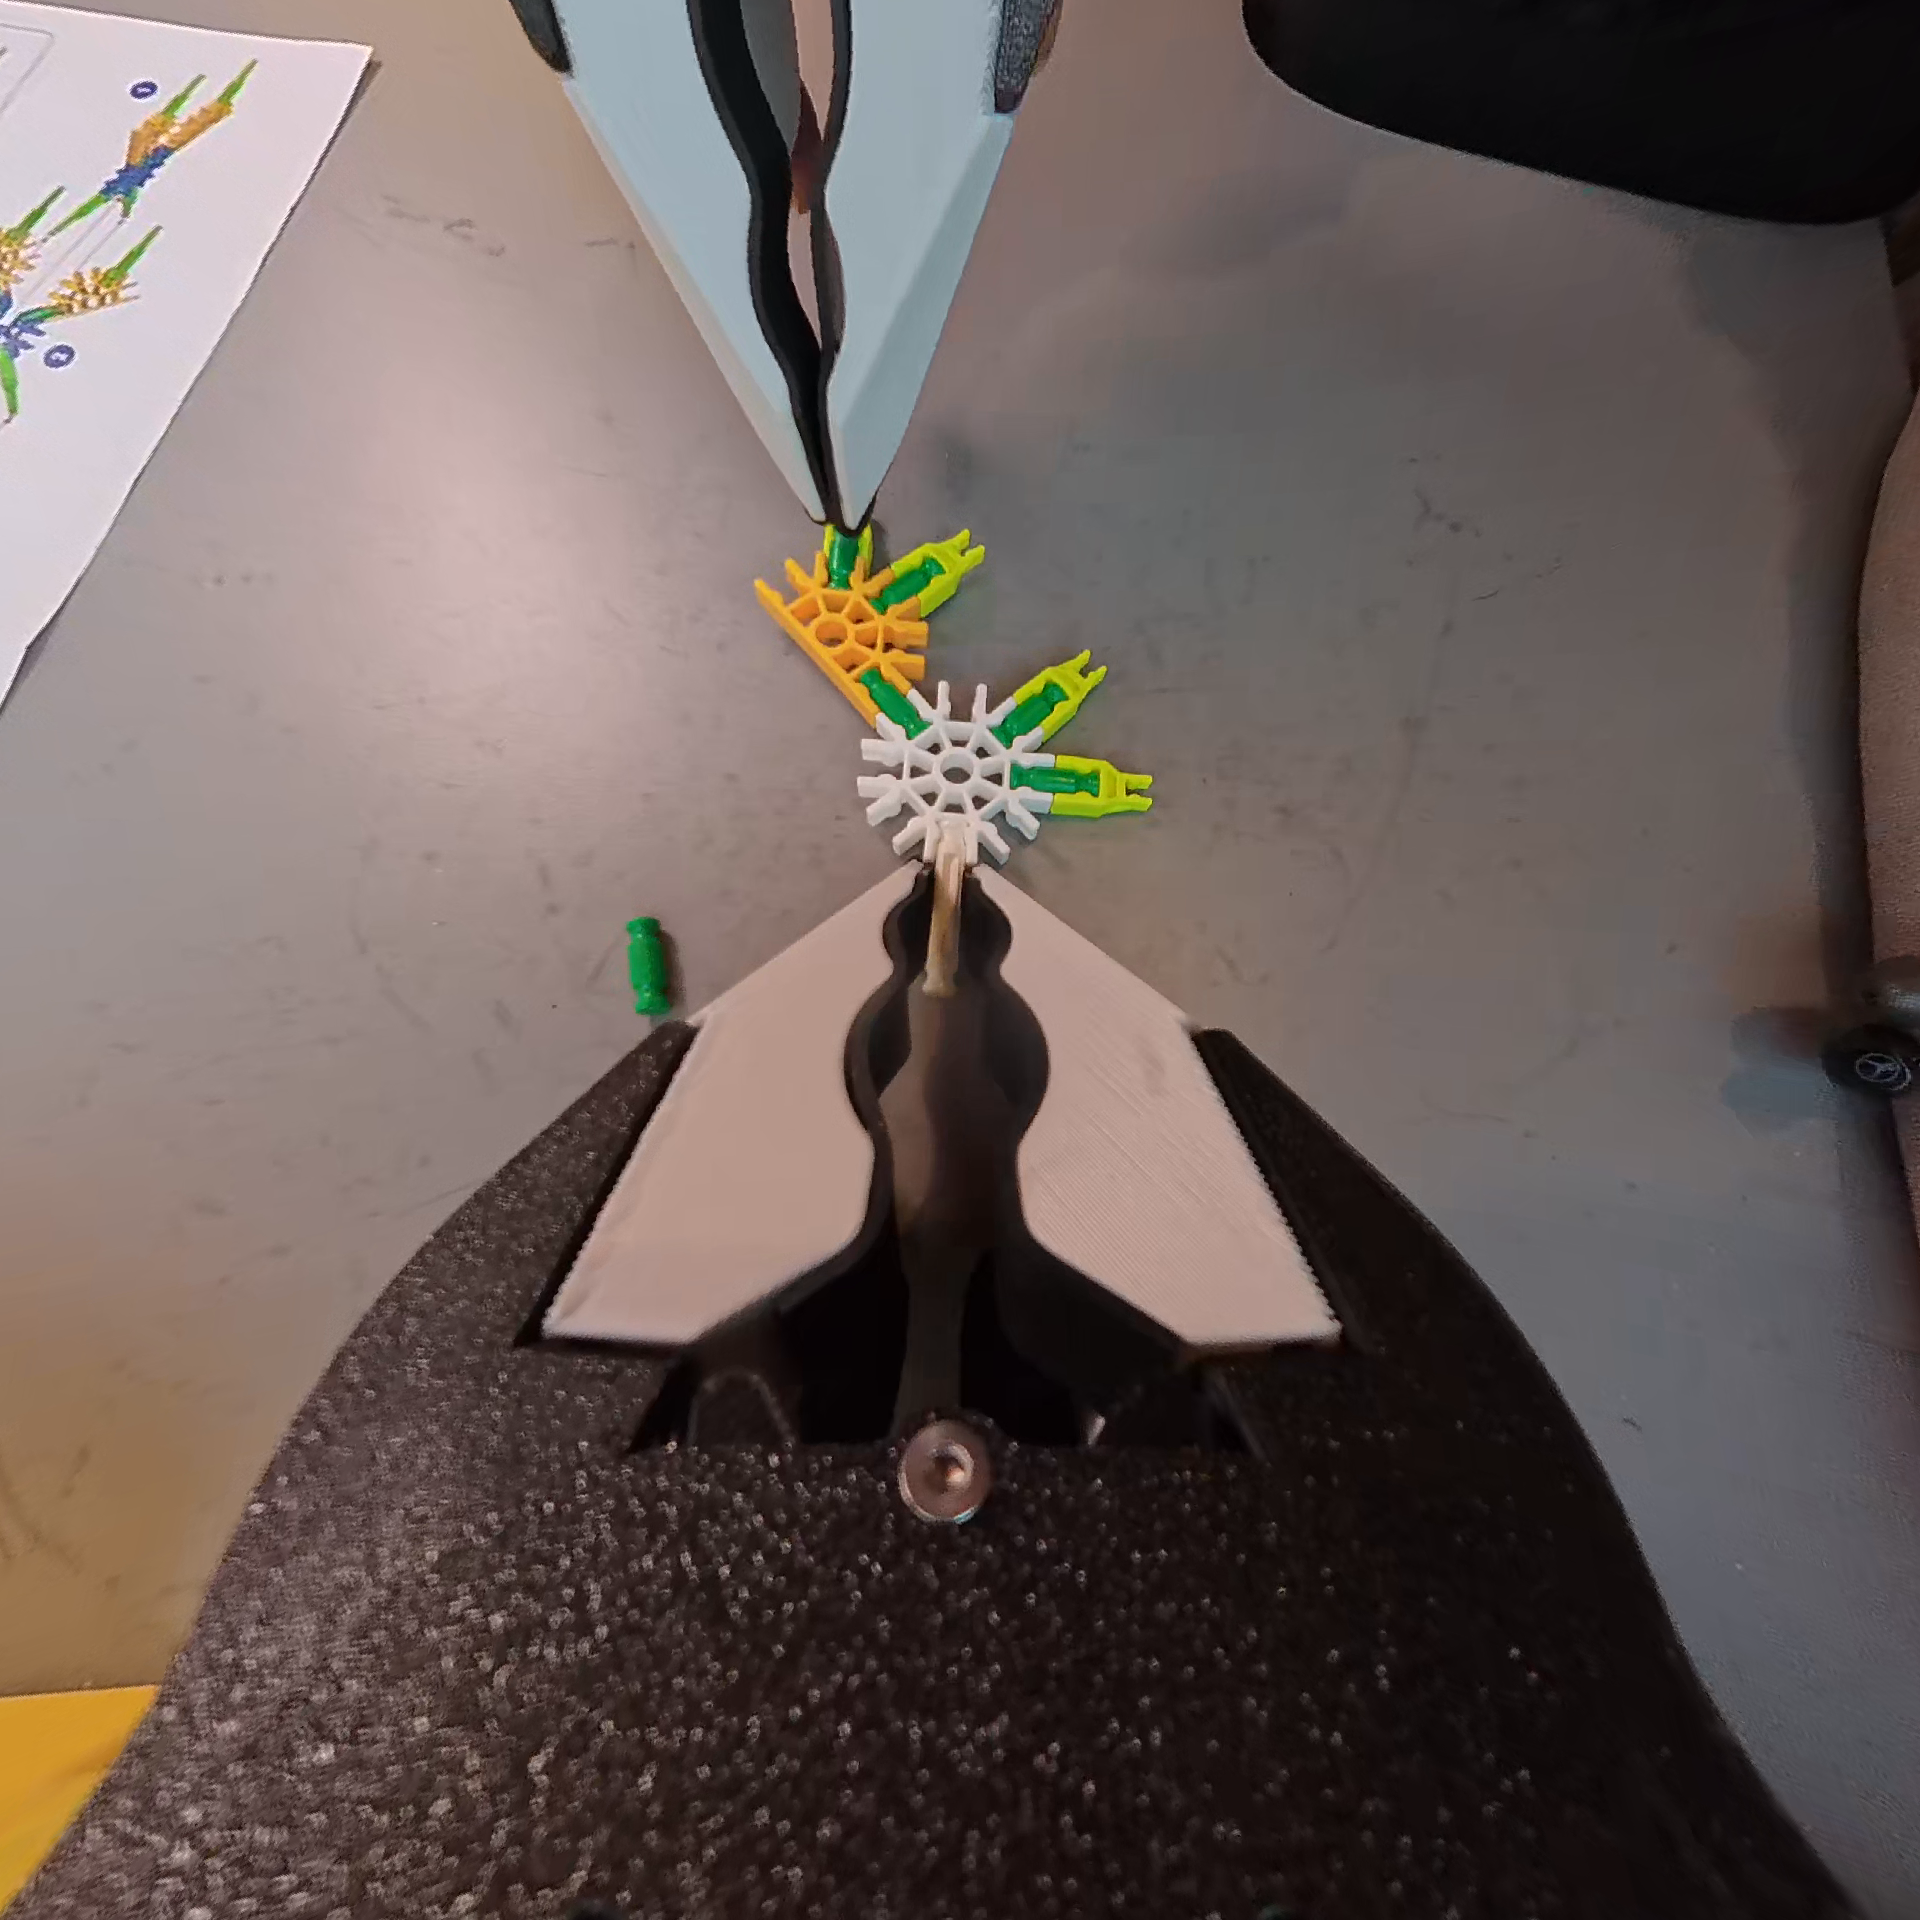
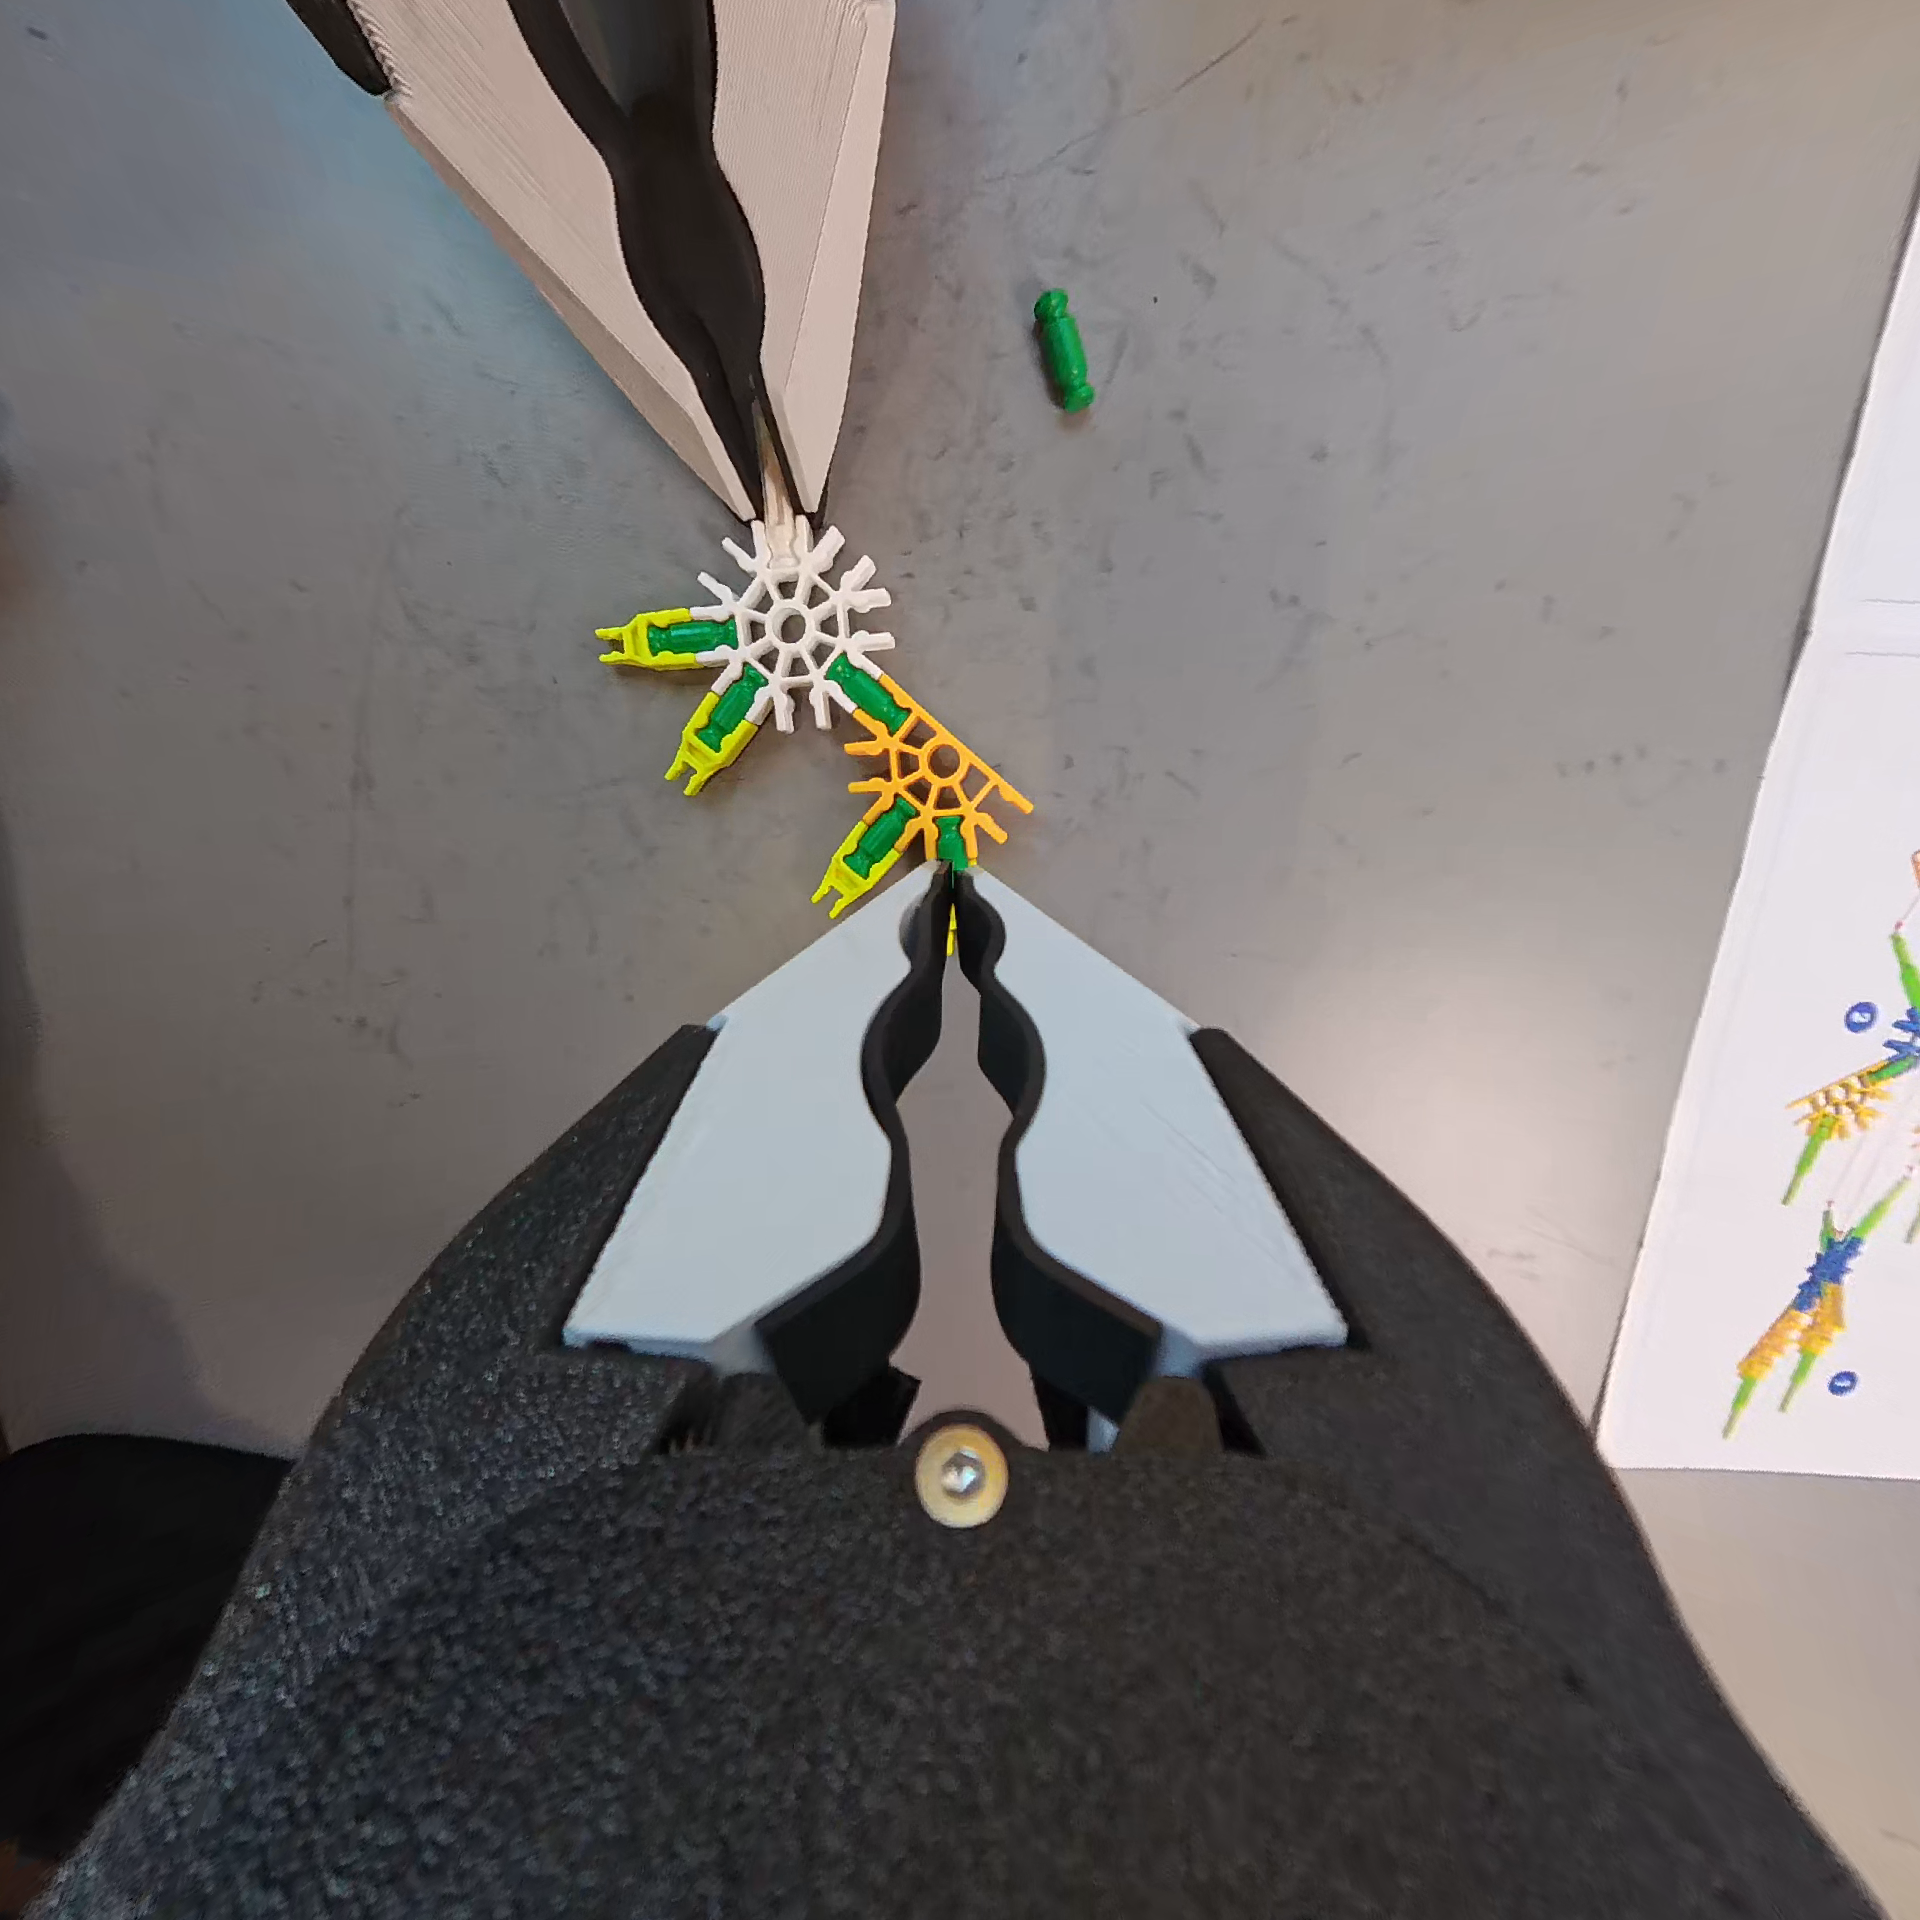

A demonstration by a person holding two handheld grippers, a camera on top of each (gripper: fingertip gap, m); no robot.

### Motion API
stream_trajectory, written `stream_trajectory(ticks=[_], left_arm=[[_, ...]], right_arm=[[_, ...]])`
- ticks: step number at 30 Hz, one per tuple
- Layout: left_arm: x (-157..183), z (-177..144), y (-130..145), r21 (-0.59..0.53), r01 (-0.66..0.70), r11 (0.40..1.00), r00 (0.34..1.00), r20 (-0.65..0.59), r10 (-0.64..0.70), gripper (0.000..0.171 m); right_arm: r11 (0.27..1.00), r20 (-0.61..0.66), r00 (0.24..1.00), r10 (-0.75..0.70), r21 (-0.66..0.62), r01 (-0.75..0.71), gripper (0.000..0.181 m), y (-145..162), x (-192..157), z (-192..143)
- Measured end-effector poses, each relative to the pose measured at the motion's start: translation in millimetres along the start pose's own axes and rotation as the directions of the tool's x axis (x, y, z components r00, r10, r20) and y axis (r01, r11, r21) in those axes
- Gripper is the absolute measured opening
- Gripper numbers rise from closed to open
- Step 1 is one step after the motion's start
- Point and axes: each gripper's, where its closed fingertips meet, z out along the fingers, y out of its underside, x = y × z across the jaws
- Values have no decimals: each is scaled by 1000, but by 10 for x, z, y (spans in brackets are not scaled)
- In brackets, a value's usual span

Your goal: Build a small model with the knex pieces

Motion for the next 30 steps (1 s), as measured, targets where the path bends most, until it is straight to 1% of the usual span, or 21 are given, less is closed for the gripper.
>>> stream_trajectory(ticks=[4,12,13,16,19,23,25,27,30], left_arm=[[-1,-1,3,1,4,1000,1000,-3,-4,5],[-12,-4,10,-1,22,1000,1000,-4,-22,6],[-11,-6,11,-1,27,1000,1000,-6,-27,6],[-12,-9,15,-2,31,1000,1000,-3,-31,6],[-12,-11,17,-3,26,1000,1000,0,-26,6],[-19,-18,19,-1,31,1000,1000,1,-31,6],[-16,-22,24,-2,21,1000,1000,1,-21,6],[-17,-26,26,-1,15,1000,1000,2,-15,6],[-36,-44,21,6,23,1000,1000,3,-23,10]], right_arm=[[999,17,1000,-6,-33,6,0,28,3,41],[993,79,996,46,-111,-37,0,63,-37,81],[994,86,995,48,-106,-39,0,32,-35,84],[990,79,997,19,-144,-7,0,33,-37,83],[990,71,997,25,-139,-15,0,27,-38,81],[998,35,998,49,-47,-48,0,28,-14,59],[996,50,996,76,48,-78,14,24,-16,-17],[981,81,992,99,159,-111,18,17,-51,-110],[969,25,992,126,213,-128,23,133,28,-60]])
